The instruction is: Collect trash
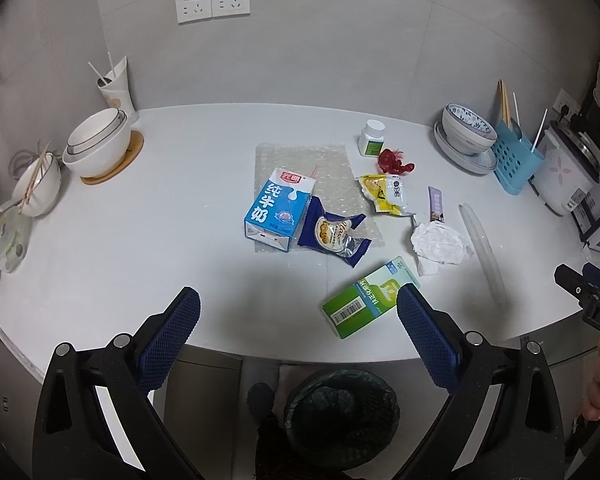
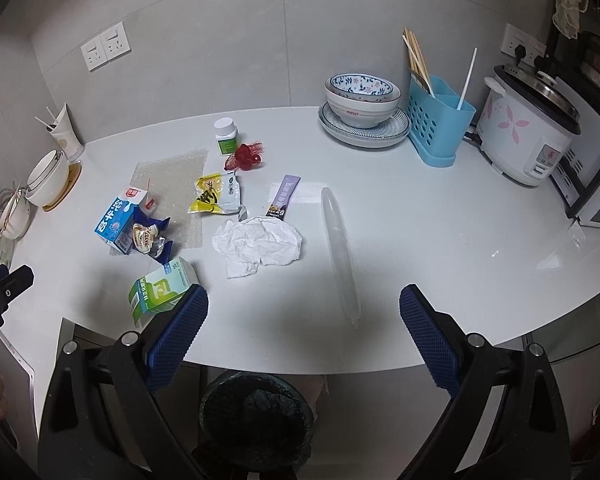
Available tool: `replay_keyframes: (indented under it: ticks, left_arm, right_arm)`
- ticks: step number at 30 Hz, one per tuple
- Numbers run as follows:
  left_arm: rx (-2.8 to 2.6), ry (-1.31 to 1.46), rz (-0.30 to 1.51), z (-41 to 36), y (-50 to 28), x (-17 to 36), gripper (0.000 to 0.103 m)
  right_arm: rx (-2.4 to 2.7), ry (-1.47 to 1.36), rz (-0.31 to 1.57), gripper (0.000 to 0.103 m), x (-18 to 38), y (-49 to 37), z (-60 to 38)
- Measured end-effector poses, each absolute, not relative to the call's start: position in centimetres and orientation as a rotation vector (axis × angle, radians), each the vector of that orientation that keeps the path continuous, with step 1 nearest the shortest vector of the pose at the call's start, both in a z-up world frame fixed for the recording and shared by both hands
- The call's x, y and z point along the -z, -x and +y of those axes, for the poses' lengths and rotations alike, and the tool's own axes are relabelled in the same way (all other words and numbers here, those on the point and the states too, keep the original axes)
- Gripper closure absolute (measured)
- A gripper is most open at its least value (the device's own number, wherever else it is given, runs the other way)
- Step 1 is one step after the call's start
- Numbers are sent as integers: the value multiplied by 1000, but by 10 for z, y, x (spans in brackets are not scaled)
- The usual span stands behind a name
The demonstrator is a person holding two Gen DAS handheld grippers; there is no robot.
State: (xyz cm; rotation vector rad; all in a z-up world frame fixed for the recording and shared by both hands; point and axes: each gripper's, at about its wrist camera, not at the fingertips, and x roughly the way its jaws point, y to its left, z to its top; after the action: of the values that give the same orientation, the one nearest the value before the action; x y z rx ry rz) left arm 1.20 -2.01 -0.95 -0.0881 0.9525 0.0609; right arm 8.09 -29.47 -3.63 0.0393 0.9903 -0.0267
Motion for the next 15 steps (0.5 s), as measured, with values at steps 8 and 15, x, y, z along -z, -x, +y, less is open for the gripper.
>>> replay_keyframes:
  ticks: [8, 15]
  left_arm:
    - [-61, 88, 956, -21, -13, 11, 7]
    - [-60, 91, 964, -19, -17, 14, 7]
  right_arm:
    - [26, -42, 991, 10, 37, -81, -294]
    - [23, -42, 996, 10, 39, -84, -295]
